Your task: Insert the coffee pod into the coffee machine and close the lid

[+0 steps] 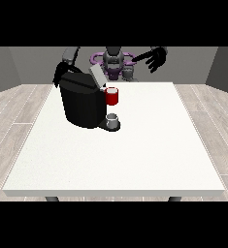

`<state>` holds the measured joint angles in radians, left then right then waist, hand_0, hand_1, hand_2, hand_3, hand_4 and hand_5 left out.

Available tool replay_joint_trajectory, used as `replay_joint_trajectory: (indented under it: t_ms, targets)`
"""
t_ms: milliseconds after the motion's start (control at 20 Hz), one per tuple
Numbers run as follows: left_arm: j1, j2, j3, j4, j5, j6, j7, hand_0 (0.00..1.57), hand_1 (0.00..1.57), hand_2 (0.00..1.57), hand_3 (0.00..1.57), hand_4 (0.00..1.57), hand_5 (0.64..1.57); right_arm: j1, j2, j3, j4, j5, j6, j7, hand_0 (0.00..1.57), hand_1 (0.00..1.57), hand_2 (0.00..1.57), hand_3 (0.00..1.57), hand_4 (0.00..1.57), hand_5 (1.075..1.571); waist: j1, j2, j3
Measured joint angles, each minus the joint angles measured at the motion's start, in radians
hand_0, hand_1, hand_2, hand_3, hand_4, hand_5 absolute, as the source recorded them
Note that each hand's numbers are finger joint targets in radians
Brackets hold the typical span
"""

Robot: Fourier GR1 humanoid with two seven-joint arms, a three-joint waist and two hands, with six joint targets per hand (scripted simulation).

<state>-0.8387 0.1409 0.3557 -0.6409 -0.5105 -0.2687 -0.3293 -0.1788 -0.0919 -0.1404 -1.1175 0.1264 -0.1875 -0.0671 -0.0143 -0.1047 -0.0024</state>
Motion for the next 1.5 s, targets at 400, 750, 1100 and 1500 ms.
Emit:
replay_joint_trajectory:
  t_ms: [400,750,1100,1500]
  targets:
    - [0.222,-0.088,0.030,0.012,0.078,-0.033,-0.017,0.00,0.00,0.00,0.00,0.39,1.571,0.001,0.015,0.041,-0.088,-0.041,0.083,0.022,0.00,0.00,0.00,0.00,0.00,1.571,0.087,-0.170,0.0019]
    - [0.304,-0.121,0.023,-0.049,0.137,-0.042,0.019,0.00,0.00,0.00,0.00,0.43,1.571,-0.075,-0.039,0.074,-0.157,-0.034,0.154,0.070,0.00,0.00,0.00,0.00,0.08,1.571,0.131,-0.196,0.0022]
    - [0.360,-0.133,-0.072,-0.191,0.234,-0.044,0.055,0.00,0.00,0.00,0.00,0.39,1.571,-0.181,-0.093,-0.002,-0.104,-0.076,0.174,0.091,0.00,0.00,0.00,0.00,0.17,1.571,0.185,-0.124,0.0025]
    - [0.417,-0.135,-0.143,-0.361,0.300,-0.037,0.123,0.00,0.00,0.00,0.00,0.34,1.571,-0.273,-0.088,-0.066,-0.020,-0.158,0.183,0.131,0.00,0.00,0.00,0.00,0.18,1.571,0.223,-0.048,0.0028]
